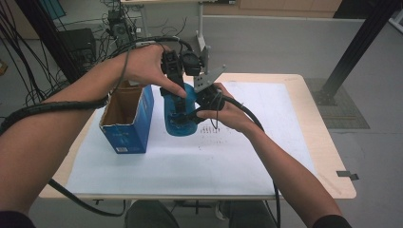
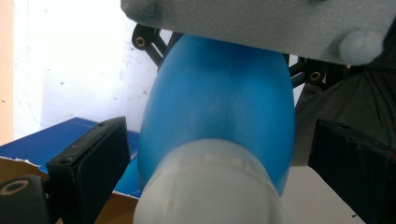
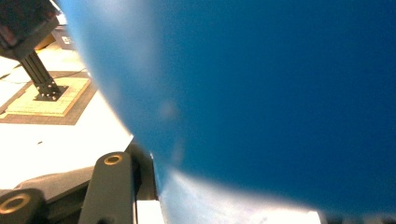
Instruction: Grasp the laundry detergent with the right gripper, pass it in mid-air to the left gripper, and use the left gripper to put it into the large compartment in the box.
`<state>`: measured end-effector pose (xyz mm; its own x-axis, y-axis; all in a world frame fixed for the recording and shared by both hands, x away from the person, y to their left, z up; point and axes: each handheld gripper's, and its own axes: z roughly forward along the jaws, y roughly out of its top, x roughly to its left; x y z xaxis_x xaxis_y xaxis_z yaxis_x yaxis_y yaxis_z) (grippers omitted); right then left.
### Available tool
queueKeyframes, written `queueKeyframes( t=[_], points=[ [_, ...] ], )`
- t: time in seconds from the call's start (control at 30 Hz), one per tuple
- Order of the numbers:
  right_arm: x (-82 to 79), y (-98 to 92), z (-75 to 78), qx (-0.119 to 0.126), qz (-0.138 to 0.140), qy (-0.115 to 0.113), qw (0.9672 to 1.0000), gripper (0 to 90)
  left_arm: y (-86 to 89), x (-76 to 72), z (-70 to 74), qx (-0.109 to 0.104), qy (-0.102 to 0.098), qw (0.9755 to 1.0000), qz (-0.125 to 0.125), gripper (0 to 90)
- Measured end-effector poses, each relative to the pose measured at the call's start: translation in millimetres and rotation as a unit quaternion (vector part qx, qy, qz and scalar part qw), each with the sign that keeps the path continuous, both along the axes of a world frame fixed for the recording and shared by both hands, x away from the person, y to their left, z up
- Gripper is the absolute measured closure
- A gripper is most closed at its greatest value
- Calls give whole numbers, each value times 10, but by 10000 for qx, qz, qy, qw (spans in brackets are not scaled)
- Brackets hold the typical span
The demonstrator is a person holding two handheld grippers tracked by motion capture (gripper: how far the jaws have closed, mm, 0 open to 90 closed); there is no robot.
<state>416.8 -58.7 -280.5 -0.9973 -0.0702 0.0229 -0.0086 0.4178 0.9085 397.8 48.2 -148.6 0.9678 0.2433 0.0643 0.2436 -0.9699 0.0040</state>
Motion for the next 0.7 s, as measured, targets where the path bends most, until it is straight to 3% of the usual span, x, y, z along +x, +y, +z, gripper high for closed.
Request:
queueKeyframes(
  t=[0.7],
  points=[
    [13, 1, 4, 7, -8, 4, 10000, 435, 11, 8, 2, -4, -3, 10000, -3, 60]
  ],
)
